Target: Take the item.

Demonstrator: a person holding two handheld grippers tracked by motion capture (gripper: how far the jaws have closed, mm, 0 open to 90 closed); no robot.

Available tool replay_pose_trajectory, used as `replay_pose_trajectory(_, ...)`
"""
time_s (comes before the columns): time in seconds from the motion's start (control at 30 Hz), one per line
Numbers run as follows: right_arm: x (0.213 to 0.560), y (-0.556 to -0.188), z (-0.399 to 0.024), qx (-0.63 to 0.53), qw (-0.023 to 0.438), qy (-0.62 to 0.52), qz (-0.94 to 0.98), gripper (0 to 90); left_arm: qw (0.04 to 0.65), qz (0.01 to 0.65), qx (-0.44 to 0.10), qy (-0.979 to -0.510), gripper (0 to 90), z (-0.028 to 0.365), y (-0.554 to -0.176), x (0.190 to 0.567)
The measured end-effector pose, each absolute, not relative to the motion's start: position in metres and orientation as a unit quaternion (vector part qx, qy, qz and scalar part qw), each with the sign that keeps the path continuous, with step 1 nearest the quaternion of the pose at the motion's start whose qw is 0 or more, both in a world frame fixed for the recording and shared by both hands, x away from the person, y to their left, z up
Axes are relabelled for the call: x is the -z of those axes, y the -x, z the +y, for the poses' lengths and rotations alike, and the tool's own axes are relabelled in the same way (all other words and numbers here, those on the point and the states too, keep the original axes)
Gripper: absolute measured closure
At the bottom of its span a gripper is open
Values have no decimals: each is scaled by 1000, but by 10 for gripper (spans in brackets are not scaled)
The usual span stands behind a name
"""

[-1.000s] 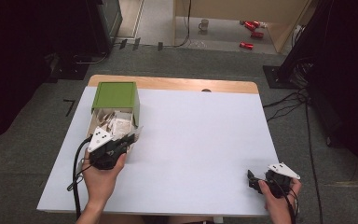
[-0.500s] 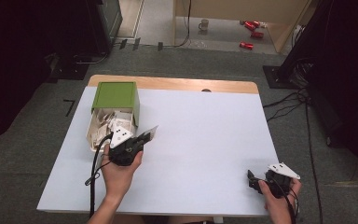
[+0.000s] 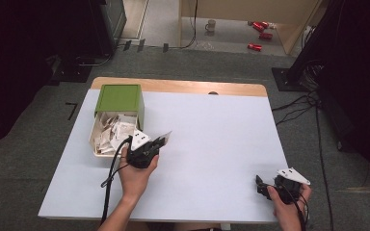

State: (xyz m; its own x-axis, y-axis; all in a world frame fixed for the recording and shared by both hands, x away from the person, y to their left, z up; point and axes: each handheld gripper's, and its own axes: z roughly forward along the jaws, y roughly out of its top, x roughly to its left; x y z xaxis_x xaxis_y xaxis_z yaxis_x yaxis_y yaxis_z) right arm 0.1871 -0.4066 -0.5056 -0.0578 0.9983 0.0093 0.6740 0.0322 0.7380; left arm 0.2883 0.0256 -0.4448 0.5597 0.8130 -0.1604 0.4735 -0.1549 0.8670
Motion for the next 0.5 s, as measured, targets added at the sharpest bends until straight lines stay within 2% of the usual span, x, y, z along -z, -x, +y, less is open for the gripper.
replay_pose_trajectory(0.5,506,-187,-407,-296,274,-629,664,71,463,431,-162,-757,866,-2,-295,489)
